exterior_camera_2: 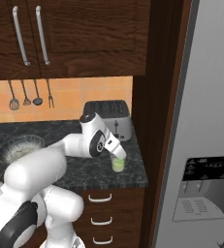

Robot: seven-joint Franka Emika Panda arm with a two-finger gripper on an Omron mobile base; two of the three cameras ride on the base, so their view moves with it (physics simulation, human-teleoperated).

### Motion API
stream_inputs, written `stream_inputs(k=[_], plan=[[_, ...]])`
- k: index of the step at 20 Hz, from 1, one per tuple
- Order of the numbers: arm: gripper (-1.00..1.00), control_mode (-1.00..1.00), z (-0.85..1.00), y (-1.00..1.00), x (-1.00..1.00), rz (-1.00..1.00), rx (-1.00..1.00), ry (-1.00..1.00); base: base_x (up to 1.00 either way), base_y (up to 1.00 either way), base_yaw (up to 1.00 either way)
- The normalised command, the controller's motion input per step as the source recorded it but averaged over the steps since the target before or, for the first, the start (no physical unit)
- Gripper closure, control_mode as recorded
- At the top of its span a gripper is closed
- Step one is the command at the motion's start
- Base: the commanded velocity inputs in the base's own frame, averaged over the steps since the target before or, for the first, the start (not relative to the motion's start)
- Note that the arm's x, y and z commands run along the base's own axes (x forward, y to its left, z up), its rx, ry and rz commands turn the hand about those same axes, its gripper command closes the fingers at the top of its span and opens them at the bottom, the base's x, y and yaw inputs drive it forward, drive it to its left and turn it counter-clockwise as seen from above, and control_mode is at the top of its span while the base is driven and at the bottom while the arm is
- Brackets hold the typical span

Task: Grab a lemon wedge from the fridge and one ice cube from the ice bowl, and put them in the glass of lemonade.

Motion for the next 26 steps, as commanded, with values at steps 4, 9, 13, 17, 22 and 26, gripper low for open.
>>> stream_inputs(k=[4, 9, 13, 17, 22, 26], plan=[[1.00, -1.00, -0.27, -0.01, 0.21, -0.07, 0.06, 0.01, 0.00, 0.00, 0.00], [1.00, -1.00, -0.34, -0.07, 0.04, -0.07, 0.08, 0.00, 0.00, 0.00, 0.00], [1.00, -1.00, -0.21, -0.04, 0.06, -0.07, 0.07, 0.00, 0.00, 0.00, 0.00], [1.00, -1.00, -0.08, 0.00, 0.09, -0.07, 0.04, 0.00, 0.00, 0.00, 0.00], [-1.00, -1.00, 0.00, 0.00, 0.09, -0.08, 0.01, 0.00, 0.00, 0.00, 0.00], [-1.00, -1.00, -0.02, 0.00, 0.07, -0.07, 0.01, 0.00, 0.00, 0.00, 0.00]])
